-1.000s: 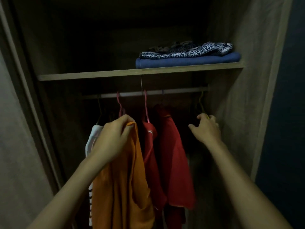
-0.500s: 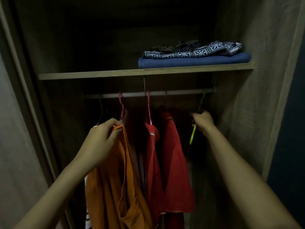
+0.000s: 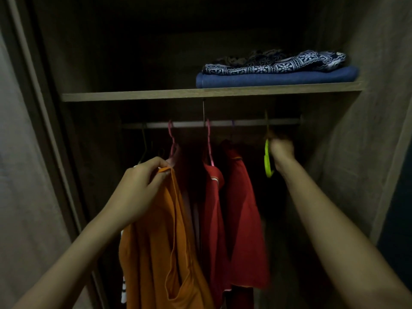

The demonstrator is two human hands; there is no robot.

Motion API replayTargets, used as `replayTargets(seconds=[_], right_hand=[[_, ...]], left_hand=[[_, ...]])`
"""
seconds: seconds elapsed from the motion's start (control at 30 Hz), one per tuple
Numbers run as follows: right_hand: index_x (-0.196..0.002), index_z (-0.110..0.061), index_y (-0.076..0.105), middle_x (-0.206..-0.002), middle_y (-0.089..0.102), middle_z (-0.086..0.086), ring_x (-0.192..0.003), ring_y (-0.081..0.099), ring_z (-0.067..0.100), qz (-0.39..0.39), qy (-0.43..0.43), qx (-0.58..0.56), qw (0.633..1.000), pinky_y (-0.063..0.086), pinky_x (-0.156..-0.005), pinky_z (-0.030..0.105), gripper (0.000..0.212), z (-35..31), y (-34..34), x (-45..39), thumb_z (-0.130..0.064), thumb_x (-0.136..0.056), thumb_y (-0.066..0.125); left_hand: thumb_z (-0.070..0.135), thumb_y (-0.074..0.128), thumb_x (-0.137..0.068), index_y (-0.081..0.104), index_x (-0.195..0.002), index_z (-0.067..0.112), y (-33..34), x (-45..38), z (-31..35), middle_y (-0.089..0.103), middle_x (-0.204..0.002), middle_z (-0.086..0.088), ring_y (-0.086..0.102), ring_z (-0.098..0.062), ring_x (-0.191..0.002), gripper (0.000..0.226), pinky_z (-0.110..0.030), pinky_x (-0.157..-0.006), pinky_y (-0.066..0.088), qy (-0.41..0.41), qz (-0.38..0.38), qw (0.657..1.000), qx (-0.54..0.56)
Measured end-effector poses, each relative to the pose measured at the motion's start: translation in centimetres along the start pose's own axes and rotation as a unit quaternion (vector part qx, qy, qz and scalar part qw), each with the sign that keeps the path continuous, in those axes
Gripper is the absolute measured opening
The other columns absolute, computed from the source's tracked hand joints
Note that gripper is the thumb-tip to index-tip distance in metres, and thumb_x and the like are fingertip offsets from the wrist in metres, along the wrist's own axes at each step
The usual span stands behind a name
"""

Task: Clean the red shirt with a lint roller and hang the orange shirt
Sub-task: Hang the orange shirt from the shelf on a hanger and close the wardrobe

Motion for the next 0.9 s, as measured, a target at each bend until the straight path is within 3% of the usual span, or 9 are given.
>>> replayTargets(seconds=[0.1,0.17,0.27,0.37,0.53,0.6,0.67,0.77,0.9], right_hand=[[-0.119,-0.007,0.066,-0.12,0.066,0.015,-0.108,0.06,0.029,-0.023,-0.012,0.022,0.999,0.047,-0.087,0.035,0.042,-0.8,0.6,-0.2,-0.04,-0.094,0.055],[-0.109,-0.007,0.07,-0.101,0.068,0.011,-0.091,0.063,0.024,-0.042,-0.003,0.026,0.999,0.049,-0.074,0.032,0.038,-0.9,0.5,0.9,-0.038,-0.093,0.056],[-0.065,-0.013,0.071,-0.062,0.059,0.003,-0.054,0.053,0.014,-0.082,-0.015,-0.01,0.996,0.041,-0.057,0.029,0.025,-0.5,1.0,3.8,-0.029,-0.081,0.059],[-0.039,-0.019,0.057,-0.058,0.049,0.007,-0.056,0.043,0.022,-0.083,-0.009,-0.067,0.994,0.032,-0.055,0.03,0.029,0.3,0.5,6.3,-0.029,-0.066,0.053],[-0.069,-0.017,0.075,-0.085,0.063,0.01,-0.066,0.052,0.013,-0.128,-0.046,-0.051,0.989,0.04,-0.056,0.027,0.031,-1.1,0.6,9.2,-0.03,-0.067,0.047],[-0.07,-0.004,0.068,-0.074,0.061,0.014,-0.064,0.056,0.018,-0.149,-0.059,-0.02,0.987,0.041,-0.053,0.026,0.029,-1.3,1.2,10.0,-0.025,-0.065,0.049],[-0.061,-0.011,0.056,-0.06,0.052,0.011,-0.058,0.051,0.023,-0.161,-0.057,0.019,0.985,0.037,-0.052,0.03,0.012,-0.2,1.9,10.8,-0.018,-0.07,0.054],[-0.078,-0.018,0.053,-0.058,0.048,0.001,-0.046,0.044,0.013,-0.172,-0.035,0.081,0.981,0.032,-0.039,0.021,0.012,2.3,2.1,12.4,-0.018,-0.088,0.06],[-0.078,-0.016,0.055,-0.046,0.048,-0.007,-0.03,0.031,0.001,-0.216,0.08,-0.099,0.968,0.019,-0.029,0.013,0.023,3.6,2.6,14.5,-0.029,-0.097,0.056]], left_hand=[[0.028,0.045,-0.097,0.058,-0.098,0.035,-0.2,-0.1,0.1,0.065,-0.086,0.002,0.062,-0.006,-0.075,0.015,-0.029,-0.069,0.054,0.003,0.003,1.0,0.001],[0.027,0.045,-0.097,0.059,-0.098,0.034,-0.3,0.0,0.1,0.065,-0.086,0.002,0.063,-0.008,-0.076,0.015,-0.031,-0.07,0.054,0.002,0.007,1.0,-0.001],[0.026,0.045,-0.098,0.059,-0.099,0.032,-0.3,0.2,-0.1,0.066,-0.086,0.001,0.063,-0.01,-0.076,0.015,-0.033,-0.069,0.055,-0.004,0.005,1.0,-0.004],[0.026,0.045,-0.098,0.06,-0.098,0.031,-0.4,0.4,-0.4,0.066,-0.086,0.002,0.064,-0.008,-0.076,0.015,-0.03,-0.069,0.055,-0.014,0.002,1.0,-0.005],[0.027,0.047,-0.098,0.062,-0.098,0.028,-0.9,0.3,-0.7,0.066,-0.089,0.006,0.061,-0.001,-0.08,0.015,-0.017,-0.068,0.048,-0.019,0.011,1.0,-0.008],[0.026,0.047,-0.098,0.063,-0.1,0.026,-0.9,0.3,-0.8,0.066,-0.091,0.007,0.06,0.0,-0.082,0.016,-0.015,-0.069,0.046,-0.022,0.013,1.0,-0.001],[0.026,0.047,-0.098,0.063,-0.102,0.025,-0.8,0.5,-1.0,0.065,-0.093,0.007,0.06,-0.001,-0.085,0.016,-0.017,-0.071,0.047,-0.029,0.012,0.999,0.013],[0.026,0.05,-0.097,0.065,-0.1,0.026,-0.4,0.7,-1.7,0.066,-0.092,0.008,0.061,-0.001,-0.085,0.015,-0.019,-0.07,0.047,-0.033,0.005,0.999,0.033],[0.025,0.055,-0.095,0.069,-0.102,0.027,0.5,1.0,-3.6,0.069,-0.094,0.009,0.065,-0.003,-0.086,0.016,-0.02,-0.074,0.049,-0.06,-0.018,0.994,0.084]])
Point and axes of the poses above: each hand's wrist, its own x-axis away from the middle knuckle, its own y-axis out of the palm, z = x × y, the point moved 10 cm from there along -x, towards the middle knuckle
